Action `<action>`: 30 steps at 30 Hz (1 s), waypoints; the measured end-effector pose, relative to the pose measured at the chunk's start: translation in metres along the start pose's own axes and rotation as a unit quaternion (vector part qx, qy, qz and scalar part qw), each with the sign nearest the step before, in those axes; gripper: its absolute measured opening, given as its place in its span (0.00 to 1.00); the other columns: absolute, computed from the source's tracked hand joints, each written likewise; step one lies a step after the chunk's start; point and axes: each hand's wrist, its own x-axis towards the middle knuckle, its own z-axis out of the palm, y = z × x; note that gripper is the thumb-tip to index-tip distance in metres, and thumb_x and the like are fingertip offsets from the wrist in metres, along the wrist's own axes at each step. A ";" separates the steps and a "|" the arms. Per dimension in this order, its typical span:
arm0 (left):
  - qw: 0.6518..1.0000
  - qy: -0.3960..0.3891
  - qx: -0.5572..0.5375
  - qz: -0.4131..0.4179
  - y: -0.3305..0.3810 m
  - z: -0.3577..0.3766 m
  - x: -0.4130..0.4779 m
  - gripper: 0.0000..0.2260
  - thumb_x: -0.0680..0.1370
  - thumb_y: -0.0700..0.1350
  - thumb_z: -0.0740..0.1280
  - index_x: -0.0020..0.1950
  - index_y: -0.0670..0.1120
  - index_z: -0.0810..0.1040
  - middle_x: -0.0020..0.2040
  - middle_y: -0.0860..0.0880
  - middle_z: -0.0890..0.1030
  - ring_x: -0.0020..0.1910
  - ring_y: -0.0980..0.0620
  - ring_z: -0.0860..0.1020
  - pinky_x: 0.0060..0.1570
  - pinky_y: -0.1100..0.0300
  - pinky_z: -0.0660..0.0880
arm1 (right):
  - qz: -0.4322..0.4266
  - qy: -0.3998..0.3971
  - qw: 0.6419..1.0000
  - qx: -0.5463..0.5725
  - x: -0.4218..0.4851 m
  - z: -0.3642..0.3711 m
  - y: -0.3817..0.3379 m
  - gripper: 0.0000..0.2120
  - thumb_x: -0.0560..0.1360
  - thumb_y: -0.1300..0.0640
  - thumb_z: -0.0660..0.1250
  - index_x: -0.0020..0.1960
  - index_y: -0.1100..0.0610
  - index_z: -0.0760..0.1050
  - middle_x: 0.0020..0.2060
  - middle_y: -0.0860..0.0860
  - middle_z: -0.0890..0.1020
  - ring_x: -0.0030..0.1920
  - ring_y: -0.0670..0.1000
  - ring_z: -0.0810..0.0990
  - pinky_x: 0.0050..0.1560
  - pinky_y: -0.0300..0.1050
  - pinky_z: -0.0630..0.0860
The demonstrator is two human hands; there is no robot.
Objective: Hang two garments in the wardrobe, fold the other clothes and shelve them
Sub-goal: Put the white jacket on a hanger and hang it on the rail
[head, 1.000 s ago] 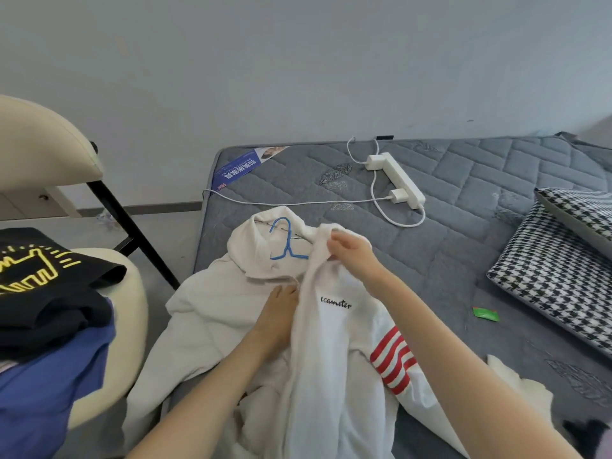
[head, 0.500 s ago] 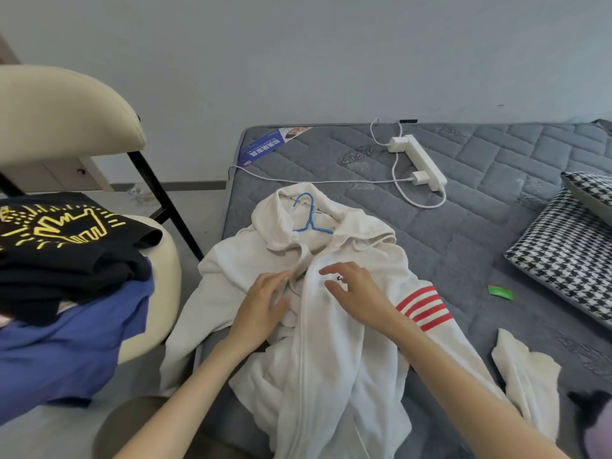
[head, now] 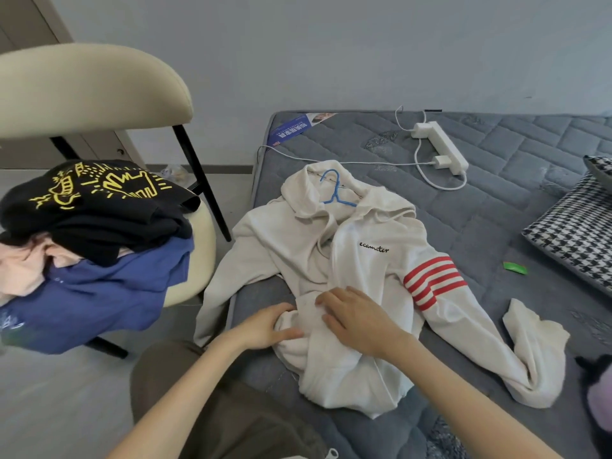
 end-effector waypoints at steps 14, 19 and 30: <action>0.905 0.419 -0.066 -0.035 -0.005 -0.071 -0.097 0.18 0.79 0.56 0.62 0.38 0.43 0.75 0.37 0.47 0.78 0.39 0.48 0.75 0.38 0.55 0.66 | 0.108 -0.004 0.994 0.023 -0.004 -0.031 -0.010 0.20 0.79 0.49 0.58 0.70 0.45 0.64 0.66 0.50 0.71 0.65 0.55 0.71 0.65 0.52 0.65; 0.862 0.471 -0.144 -0.120 -0.041 -0.074 -0.114 0.18 0.78 0.54 0.65 0.43 0.39 0.76 0.42 0.42 0.78 0.44 0.44 0.76 0.41 0.52 0.68 | -0.046 -0.031 0.998 -0.030 0.011 -0.002 -0.059 0.27 0.71 0.56 0.63 0.69 0.42 0.66 0.75 0.47 0.58 0.75 0.49 0.51 0.75 0.53 0.47; 0.940 0.323 -0.101 -0.053 -0.059 -0.041 -0.094 0.21 0.78 0.45 0.66 0.71 0.46 0.67 0.70 0.45 0.69 0.68 0.46 0.69 0.59 0.57 0.68 | 0.113 -0.014 0.980 -0.162 0.013 0.007 -0.065 0.15 0.76 0.57 0.57 0.58 0.50 0.78 0.60 0.48 0.75 0.63 0.55 0.66 0.64 0.52 0.59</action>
